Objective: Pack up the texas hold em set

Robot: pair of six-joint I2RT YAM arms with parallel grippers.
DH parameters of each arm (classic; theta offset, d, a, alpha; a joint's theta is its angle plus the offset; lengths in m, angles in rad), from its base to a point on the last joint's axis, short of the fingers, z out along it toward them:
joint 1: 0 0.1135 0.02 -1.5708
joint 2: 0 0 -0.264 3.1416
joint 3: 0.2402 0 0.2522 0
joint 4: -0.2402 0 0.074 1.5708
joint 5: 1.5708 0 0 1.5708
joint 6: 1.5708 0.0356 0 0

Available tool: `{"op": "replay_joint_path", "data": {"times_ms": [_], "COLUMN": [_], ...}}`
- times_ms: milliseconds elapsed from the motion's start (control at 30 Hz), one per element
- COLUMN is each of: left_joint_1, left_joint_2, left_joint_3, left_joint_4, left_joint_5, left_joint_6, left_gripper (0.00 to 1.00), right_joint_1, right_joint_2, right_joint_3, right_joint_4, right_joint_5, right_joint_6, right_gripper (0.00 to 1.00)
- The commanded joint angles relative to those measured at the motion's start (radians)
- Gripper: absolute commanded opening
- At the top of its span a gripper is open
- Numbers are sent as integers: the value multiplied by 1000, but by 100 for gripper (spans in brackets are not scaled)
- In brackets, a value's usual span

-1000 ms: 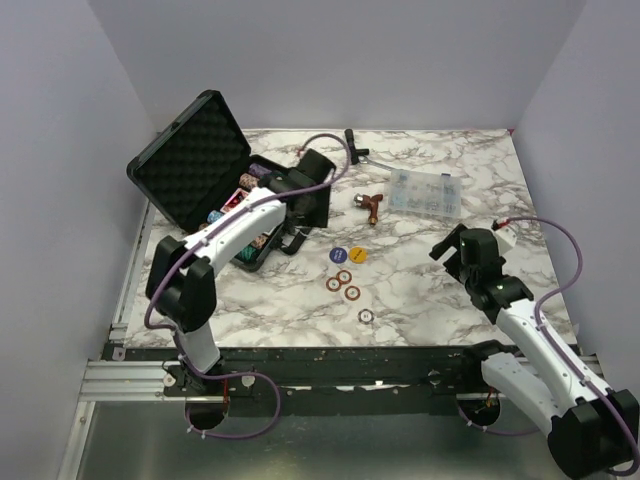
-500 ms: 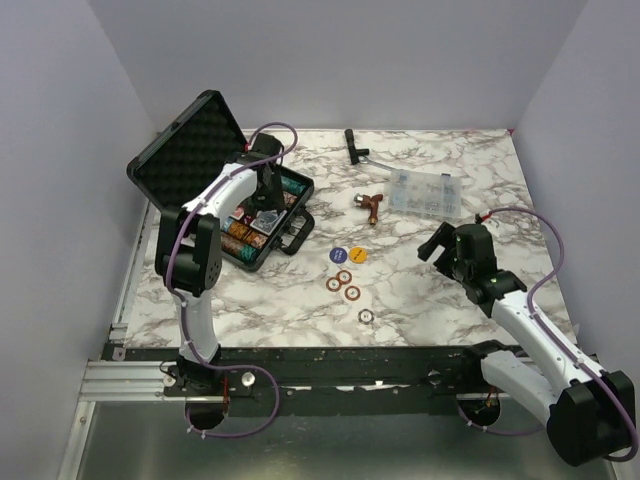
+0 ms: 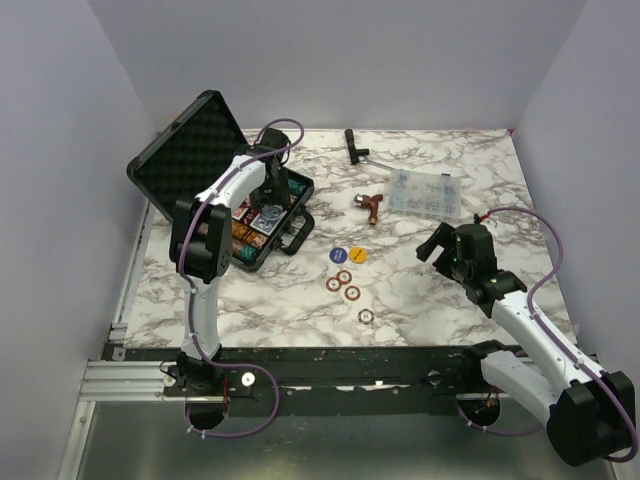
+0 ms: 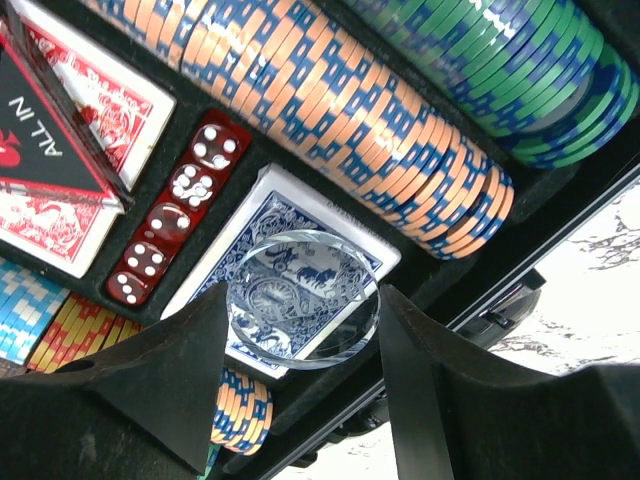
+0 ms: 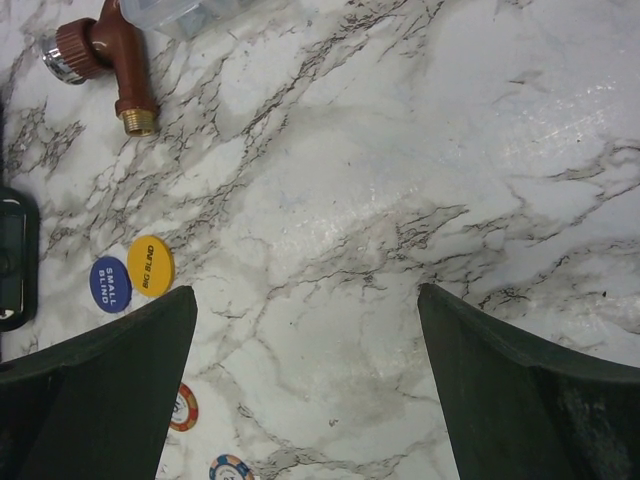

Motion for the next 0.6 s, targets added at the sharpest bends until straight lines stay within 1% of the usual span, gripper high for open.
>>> {"op": "replay_joint_path", "data": {"times_ms": [0,100,233,400,467,567], "left_joint_1": [-1,-1,1,1,1,2], "left_joint_2": [45,45,42,-4,-21,-28], "left_joint_3": [77,78,77,44,36,55], "left_joint_4": [-60,-59,-65,-35,-20,-34], "left_joint_5": [-14,-6,-15,-20,-20,-20], "left_joint_6": [23,24,23,21,28,31], "left_gripper": [30,42,55,75,81,84], "right_joint_1": [-4,-5,-4,-4,-5,-4], "right_joint_2": [-8,-19,-25,-10,-3,1], "right_joint_3": [2,-3,-6,-7,-4,-3], "right_joint_4": [11,9,11,17,17,15], "right_joint_5": [-24,-12,-16,-38,-44,-54], "right_joint_6": [-4,-1,-2,-9,-14,-17], "right_gripper": [95,95,95,95,95,95]}}
